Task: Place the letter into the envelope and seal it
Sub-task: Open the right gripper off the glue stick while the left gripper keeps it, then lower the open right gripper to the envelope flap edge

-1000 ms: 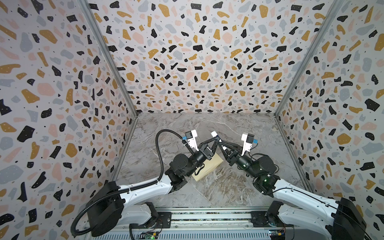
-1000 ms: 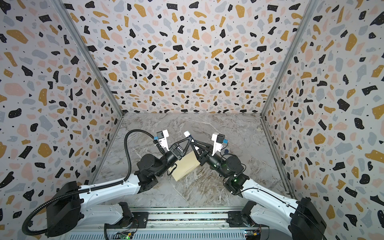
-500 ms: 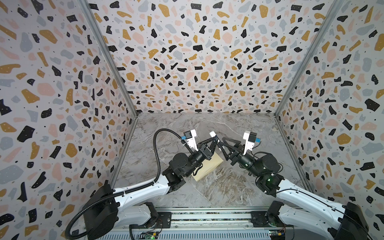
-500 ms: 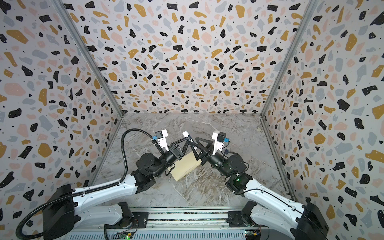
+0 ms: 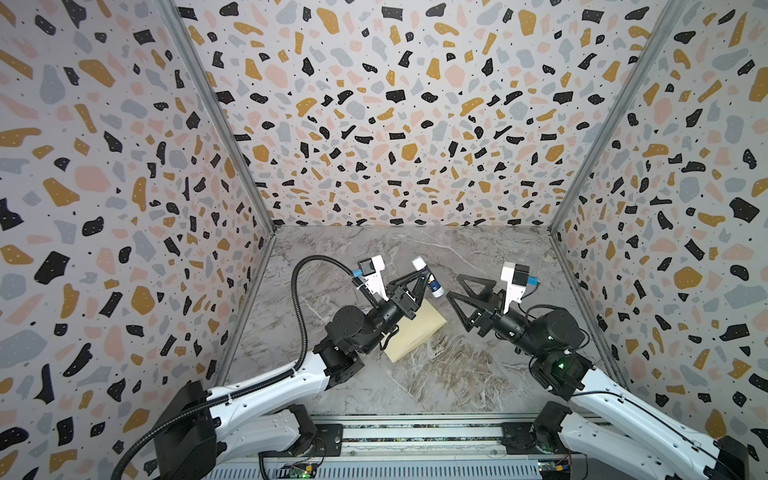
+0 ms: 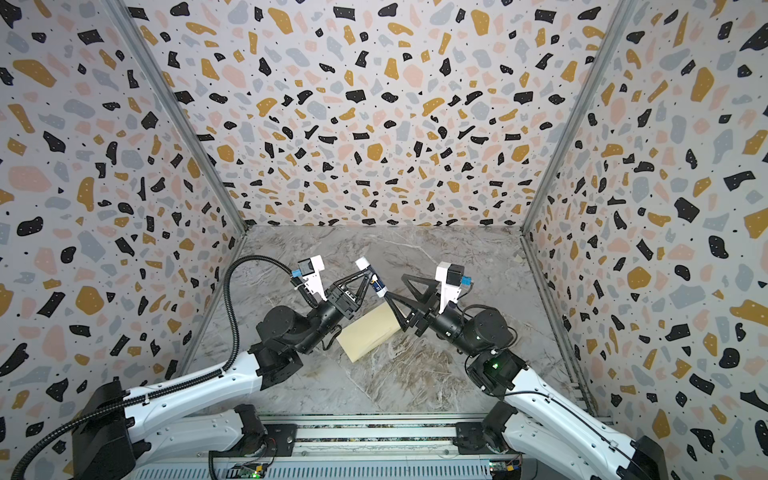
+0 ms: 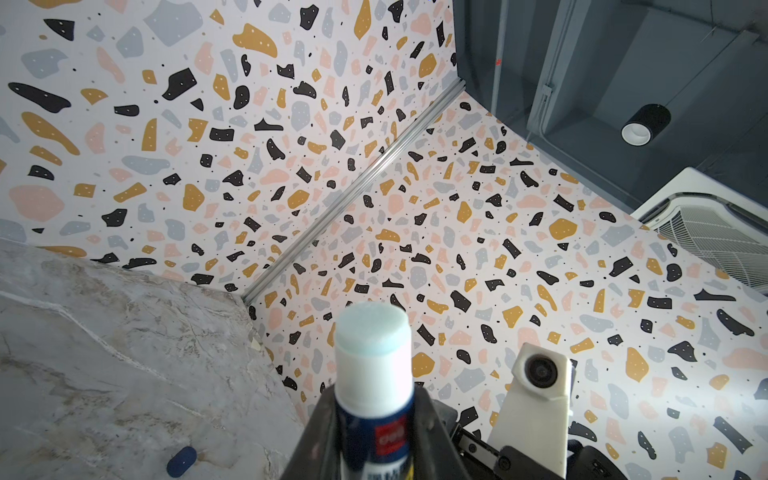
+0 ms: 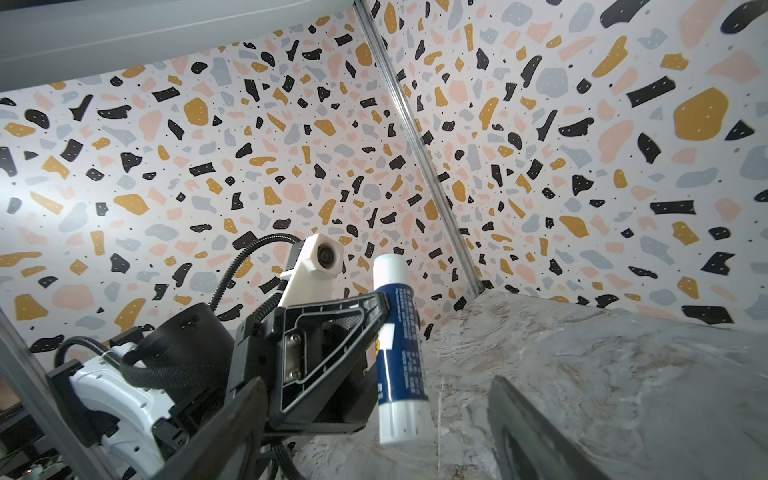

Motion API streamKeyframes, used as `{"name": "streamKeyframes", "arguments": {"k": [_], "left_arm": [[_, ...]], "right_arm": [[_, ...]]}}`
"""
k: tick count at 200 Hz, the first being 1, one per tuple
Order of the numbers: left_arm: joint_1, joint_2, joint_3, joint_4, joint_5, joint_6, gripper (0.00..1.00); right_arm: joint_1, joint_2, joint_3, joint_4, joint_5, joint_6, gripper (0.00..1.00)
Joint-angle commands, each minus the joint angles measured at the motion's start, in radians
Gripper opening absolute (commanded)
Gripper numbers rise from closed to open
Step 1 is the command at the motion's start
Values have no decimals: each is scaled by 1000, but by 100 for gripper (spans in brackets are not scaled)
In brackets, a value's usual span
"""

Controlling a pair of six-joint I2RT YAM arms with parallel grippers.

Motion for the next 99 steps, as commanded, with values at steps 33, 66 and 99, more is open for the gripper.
{"name": "streamKeyframes", "arguments": {"k": [33, 66, 99], "left_arm": [[61, -53, 30, -20, 36, 12, 0], [119, -132, 24, -185, -11, 131, 0], [127, -164, 51, -329, -65, 239, 0]], "right_arm": [[-28, 30, 4, -125, -58, 88, 89], [-30, 38, -1, -391, 100, 119, 97], [-20, 161, 32, -645, 214, 250, 99]]}}
